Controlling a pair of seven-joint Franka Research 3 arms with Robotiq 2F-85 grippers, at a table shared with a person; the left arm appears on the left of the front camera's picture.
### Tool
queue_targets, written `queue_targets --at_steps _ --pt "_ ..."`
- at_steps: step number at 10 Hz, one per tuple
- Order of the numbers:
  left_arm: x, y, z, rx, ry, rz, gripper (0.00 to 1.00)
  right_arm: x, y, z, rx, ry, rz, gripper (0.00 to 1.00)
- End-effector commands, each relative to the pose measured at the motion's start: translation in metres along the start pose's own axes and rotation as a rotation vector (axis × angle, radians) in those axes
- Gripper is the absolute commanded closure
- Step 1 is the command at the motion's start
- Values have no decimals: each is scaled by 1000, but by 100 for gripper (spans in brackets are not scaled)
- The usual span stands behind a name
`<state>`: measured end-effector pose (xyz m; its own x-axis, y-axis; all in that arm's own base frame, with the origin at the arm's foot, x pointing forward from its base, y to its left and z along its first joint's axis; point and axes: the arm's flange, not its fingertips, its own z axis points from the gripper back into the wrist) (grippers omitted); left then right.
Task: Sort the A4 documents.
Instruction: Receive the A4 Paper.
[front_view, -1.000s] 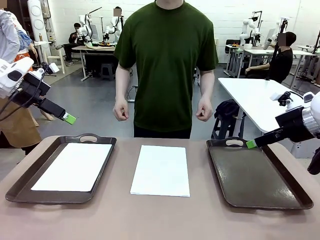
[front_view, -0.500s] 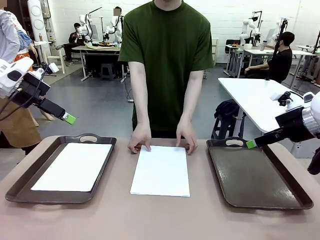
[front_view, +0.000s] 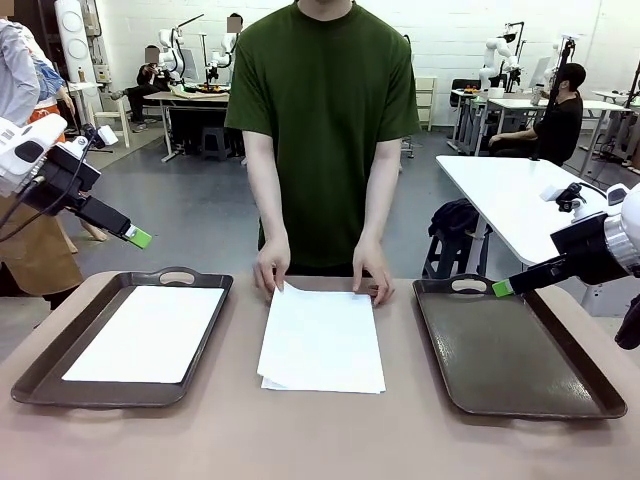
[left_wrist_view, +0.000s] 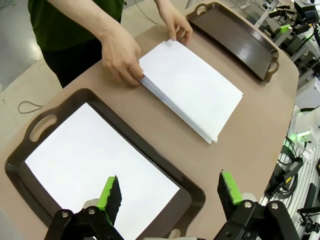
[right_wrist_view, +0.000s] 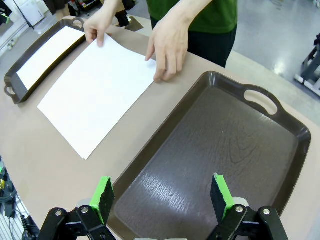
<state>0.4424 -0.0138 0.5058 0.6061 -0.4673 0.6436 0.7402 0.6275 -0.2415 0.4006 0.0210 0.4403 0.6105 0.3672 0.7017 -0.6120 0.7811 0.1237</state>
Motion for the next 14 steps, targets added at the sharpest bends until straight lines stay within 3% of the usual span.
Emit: queue_targets --at_steps 1,14 --pt "-1 -1 1 5 0 -20 0 -1 -1 -3 10 -4 -9 0" --pt "-1 -1 1 5 0 -20 0 -1 -1 -3 10 -4 -9 0"
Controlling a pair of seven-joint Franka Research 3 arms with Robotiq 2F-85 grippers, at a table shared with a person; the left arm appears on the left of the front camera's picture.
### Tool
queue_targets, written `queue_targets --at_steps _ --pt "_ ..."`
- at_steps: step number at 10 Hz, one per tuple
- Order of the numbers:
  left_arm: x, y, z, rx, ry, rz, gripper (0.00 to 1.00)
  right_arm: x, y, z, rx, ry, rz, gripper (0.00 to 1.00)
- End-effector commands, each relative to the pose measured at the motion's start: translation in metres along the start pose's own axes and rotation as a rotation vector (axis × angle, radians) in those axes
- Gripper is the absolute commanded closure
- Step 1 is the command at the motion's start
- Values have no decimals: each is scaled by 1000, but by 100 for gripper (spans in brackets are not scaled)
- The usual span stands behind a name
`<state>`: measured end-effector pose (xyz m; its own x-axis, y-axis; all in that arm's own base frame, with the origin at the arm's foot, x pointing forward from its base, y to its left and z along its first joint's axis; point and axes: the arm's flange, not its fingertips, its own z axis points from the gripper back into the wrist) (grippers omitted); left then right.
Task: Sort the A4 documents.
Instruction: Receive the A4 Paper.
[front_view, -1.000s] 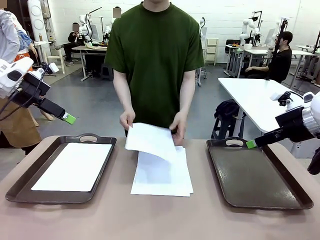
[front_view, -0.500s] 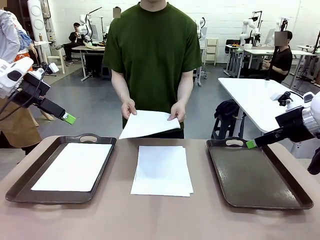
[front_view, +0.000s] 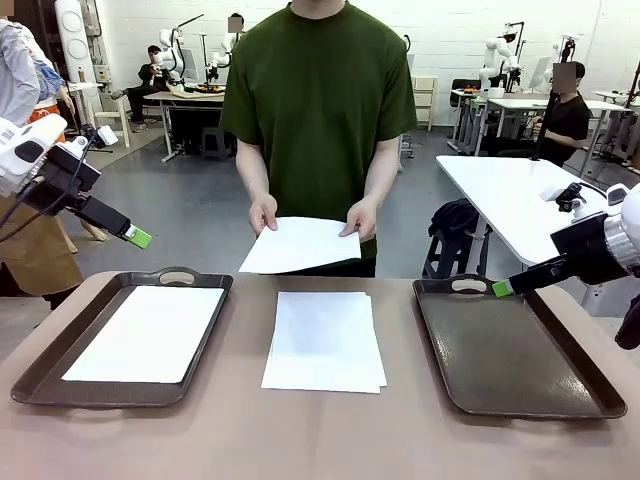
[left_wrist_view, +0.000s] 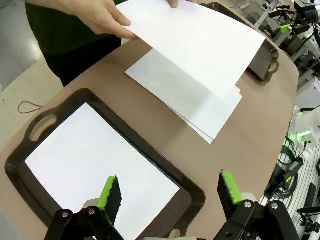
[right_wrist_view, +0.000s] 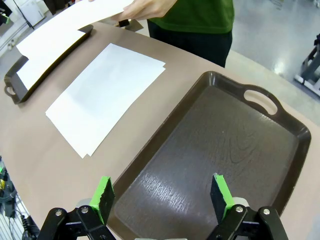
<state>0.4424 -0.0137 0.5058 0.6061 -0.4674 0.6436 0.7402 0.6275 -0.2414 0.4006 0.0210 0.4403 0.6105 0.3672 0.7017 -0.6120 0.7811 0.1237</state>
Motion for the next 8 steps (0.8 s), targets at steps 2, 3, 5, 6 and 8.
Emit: queue_targets --at_steps 2,3,5,6,8 --pt "-1 -1 1 5 0 -20 0 -1 -1 -3 10 -4 -9 0" --pt "-1 -1 1 5 0 -20 0 -1 -1 -3 10 -4 -9 0" --pt "-1 -1 1 5 0 -20 0 -1 -1 -3 10 -4 -9 0" --pt "-1 -1 1 5 0 -20 0 -1 -1 -3 10 -4 -9 0" --pt "-1 -1 1 5 0 -20 0 -1 -1 -3 10 -4 -9 0"
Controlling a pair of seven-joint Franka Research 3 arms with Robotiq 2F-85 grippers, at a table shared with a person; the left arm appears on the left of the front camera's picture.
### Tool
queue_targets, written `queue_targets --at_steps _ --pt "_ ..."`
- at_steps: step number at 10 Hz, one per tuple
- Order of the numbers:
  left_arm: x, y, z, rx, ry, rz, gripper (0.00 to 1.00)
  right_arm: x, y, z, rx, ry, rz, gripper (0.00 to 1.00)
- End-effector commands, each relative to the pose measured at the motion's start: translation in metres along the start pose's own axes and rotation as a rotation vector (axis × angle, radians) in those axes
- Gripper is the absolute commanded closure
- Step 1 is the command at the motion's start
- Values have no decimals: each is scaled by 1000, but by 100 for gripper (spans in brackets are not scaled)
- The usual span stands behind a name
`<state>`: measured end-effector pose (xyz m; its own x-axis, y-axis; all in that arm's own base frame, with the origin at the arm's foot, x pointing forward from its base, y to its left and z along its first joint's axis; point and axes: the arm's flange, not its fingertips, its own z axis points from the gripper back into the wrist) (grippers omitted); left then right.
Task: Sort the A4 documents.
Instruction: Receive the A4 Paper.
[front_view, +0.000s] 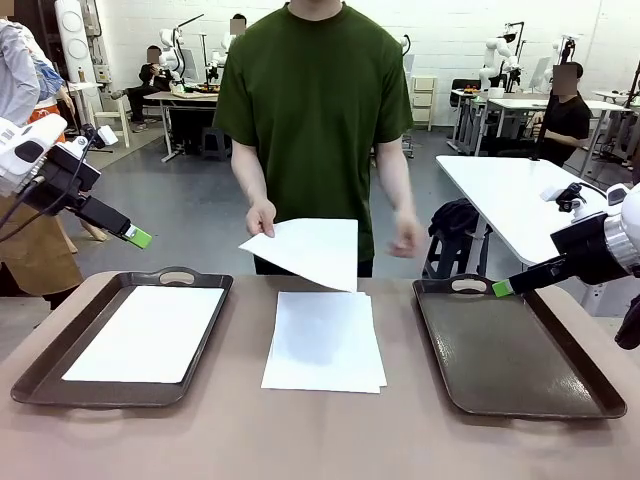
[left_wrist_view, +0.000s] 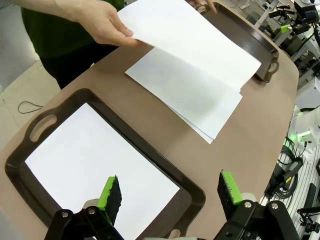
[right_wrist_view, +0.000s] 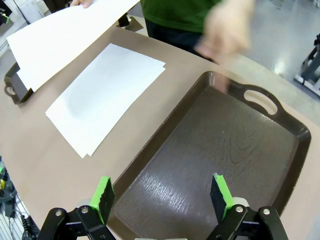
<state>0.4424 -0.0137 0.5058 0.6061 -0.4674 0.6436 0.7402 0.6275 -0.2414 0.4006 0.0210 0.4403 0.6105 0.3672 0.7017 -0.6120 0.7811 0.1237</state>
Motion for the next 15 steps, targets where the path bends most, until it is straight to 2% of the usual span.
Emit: queue_targets --at_steps 1,11,13,15 --pt "-1 -1 1 5 0 -20 0 -1 -1 -3 10 -4 -9 0" --pt "-1 -1 1 5 0 -20 0 1 4 -3 20 -1 -27 0" --pt "-1 -1 1 5 0 -20 0 -1 16 -22 212 16 -173 0" --pt "-1 -1 1 5 0 -20 0 1 29 -55 375 40 -423 0"
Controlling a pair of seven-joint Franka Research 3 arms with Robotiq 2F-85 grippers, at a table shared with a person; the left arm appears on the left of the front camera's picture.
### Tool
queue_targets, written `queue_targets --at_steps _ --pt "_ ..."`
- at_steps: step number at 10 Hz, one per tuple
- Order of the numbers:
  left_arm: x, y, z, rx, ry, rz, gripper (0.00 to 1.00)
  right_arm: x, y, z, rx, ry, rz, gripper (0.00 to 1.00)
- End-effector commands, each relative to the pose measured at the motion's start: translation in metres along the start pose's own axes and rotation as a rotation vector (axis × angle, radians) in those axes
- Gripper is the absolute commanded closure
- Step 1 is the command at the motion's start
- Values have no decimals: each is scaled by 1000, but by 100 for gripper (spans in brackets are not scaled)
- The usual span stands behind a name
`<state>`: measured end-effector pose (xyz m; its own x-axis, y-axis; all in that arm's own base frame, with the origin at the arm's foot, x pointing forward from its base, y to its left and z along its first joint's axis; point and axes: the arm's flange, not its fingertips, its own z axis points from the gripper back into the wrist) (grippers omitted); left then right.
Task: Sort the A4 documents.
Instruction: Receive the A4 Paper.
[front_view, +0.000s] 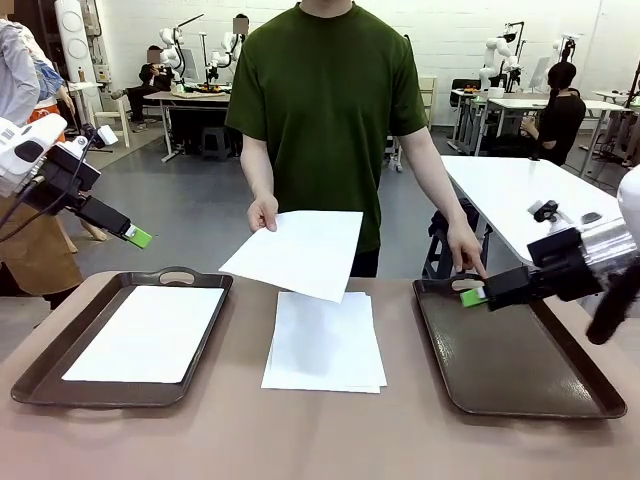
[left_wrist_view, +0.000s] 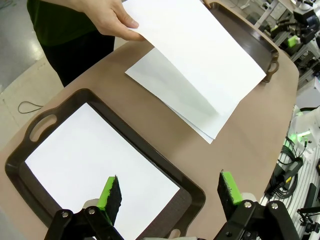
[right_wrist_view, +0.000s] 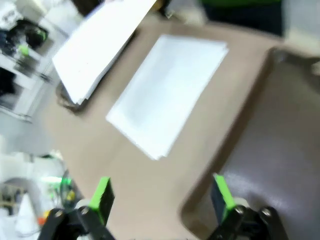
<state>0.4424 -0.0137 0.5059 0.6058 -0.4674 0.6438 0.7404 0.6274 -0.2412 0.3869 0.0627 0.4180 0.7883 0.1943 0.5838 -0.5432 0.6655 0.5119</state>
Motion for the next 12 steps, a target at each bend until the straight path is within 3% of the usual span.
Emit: queue_targets --at_steps 1,4,7,12 --pt "-1 -1 1 5 0 -20 0 16 -9 -40 128 -28 -238 0" --pt "-1 -1 1 5 0 -20 0 27 2 -99 266 18 -429 0" --pt "-1 -1 1 5 0 -20 0 54 13 -147 352 -12 -531 0" --pt "-1 -1 1 5 0 -20 0 77 13 -170 424 -69 -637 0"
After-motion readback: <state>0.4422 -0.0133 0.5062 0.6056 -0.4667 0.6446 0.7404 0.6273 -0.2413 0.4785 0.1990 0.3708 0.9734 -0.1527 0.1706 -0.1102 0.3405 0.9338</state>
